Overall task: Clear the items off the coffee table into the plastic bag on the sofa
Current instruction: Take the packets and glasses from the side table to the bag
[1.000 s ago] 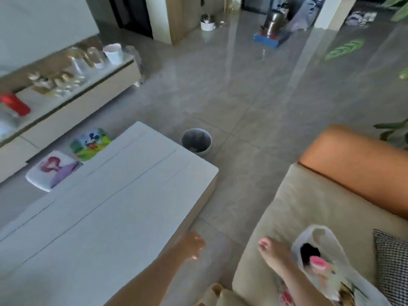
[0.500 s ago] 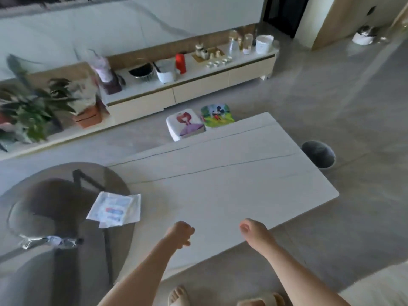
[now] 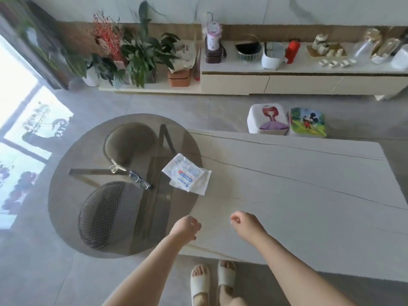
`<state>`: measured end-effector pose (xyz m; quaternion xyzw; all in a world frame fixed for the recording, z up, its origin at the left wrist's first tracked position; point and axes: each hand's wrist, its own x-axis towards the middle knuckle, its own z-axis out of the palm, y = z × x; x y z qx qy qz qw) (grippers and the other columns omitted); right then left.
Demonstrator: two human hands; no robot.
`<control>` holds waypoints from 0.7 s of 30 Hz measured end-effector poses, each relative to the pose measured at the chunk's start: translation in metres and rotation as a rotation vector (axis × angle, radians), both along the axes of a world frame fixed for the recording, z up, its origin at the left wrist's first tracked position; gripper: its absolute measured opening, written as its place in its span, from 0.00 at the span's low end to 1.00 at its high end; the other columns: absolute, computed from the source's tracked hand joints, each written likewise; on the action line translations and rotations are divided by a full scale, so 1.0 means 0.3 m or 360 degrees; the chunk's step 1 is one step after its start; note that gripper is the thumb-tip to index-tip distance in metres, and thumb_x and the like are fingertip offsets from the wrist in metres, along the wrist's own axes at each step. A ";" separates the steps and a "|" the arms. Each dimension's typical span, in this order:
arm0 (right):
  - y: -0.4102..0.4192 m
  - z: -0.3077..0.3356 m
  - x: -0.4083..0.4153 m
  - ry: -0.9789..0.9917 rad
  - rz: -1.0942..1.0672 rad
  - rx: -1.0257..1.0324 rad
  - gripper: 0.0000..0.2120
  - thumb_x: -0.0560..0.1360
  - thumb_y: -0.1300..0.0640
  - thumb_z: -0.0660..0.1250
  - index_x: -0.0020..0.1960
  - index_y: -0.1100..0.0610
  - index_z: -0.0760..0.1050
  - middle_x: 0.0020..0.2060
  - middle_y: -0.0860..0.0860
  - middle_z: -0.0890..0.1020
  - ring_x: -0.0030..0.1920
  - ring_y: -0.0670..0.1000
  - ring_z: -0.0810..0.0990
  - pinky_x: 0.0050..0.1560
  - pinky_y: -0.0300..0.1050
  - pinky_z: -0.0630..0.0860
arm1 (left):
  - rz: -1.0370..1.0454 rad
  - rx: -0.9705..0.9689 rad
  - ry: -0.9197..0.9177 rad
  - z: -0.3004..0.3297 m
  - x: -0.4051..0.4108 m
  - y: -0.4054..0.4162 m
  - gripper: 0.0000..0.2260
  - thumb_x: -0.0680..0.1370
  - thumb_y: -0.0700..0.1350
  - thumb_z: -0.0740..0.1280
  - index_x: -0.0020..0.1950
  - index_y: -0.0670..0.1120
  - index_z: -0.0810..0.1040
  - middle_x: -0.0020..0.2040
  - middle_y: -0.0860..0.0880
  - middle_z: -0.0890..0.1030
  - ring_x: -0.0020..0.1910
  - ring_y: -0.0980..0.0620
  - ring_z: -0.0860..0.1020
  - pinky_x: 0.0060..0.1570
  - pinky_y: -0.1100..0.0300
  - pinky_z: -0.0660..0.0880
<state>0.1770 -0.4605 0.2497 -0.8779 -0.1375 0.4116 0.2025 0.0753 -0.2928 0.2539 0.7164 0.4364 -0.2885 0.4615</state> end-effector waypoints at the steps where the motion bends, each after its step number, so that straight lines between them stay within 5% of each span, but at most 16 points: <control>1: 0.028 -0.014 0.012 0.0006 0.0063 -0.0005 0.13 0.78 0.54 0.58 0.59 0.54 0.76 0.56 0.53 0.80 0.57 0.53 0.78 0.55 0.42 0.73 | 0.0035 0.0007 0.0008 -0.011 -0.013 0.011 0.09 0.77 0.42 0.60 0.56 0.44 0.76 0.48 0.47 0.78 0.35 0.50 0.79 0.43 0.58 0.79; 4: 0.106 -0.068 0.061 0.0029 0.0264 -0.0024 0.13 0.78 0.54 0.58 0.59 0.54 0.76 0.58 0.53 0.80 0.58 0.53 0.77 0.56 0.41 0.72 | 0.0070 0.0111 0.0093 -0.055 -0.052 0.034 0.12 0.76 0.48 0.62 0.57 0.47 0.76 0.55 0.48 0.80 0.50 0.47 0.81 0.51 0.57 0.77; 7: 0.167 -0.127 0.113 0.0067 0.0387 -0.0025 0.13 0.78 0.55 0.59 0.60 0.55 0.76 0.58 0.53 0.80 0.59 0.53 0.77 0.56 0.41 0.73 | 0.0137 0.0163 0.0134 -0.095 -0.068 0.047 0.14 0.74 0.48 0.62 0.58 0.48 0.76 0.57 0.47 0.80 0.55 0.46 0.80 0.53 0.56 0.77; 12: 0.236 -0.207 0.188 0.0056 0.0409 -0.0055 0.13 0.77 0.55 0.59 0.58 0.54 0.76 0.57 0.52 0.81 0.58 0.52 0.78 0.56 0.41 0.73 | 0.0013 0.0251 0.0150 -0.171 -0.043 0.099 0.16 0.77 0.48 0.61 0.63 0.48 0.74 0.61 0.48 0.78 0.59 0.48 0.77 0.53 0.61 0.73; 18: 0.373 -0.324 0.240 -0.0017 0.0529 -0.0134 0.13 0.77 0.55 0.58 0.58 0.54 0.76 0.58 0.53 0.80 0.58 0.54 0.77 0.55 0.42 0.73 | 0.0059 0.0333 0.0096 -0.283 0.021 0.240 0.11 0.76 0.47 0.59 0.51 0.42 0.76 0.52 0.43 0.80 0.52 0.42 0.78 0.43 0.58 0.73; 21: 0.465 -0.406 0.224 -0.0012 0.0597 -0.0137 0.13 0.77 0.55 0.58 0.58 0.55 0.76 0.59 0.54 0.77 0.57 0.55 0.77 0.56 0.43 0.73 | 0.0063 0.0367 0.0091 -0.351 0.046 0.324 0.12 0.77 0.45 0.59 0.53 0.41 0.77 0.53 0.42 0.80 0.54 0.42 0.78 0.47 0.57 0.74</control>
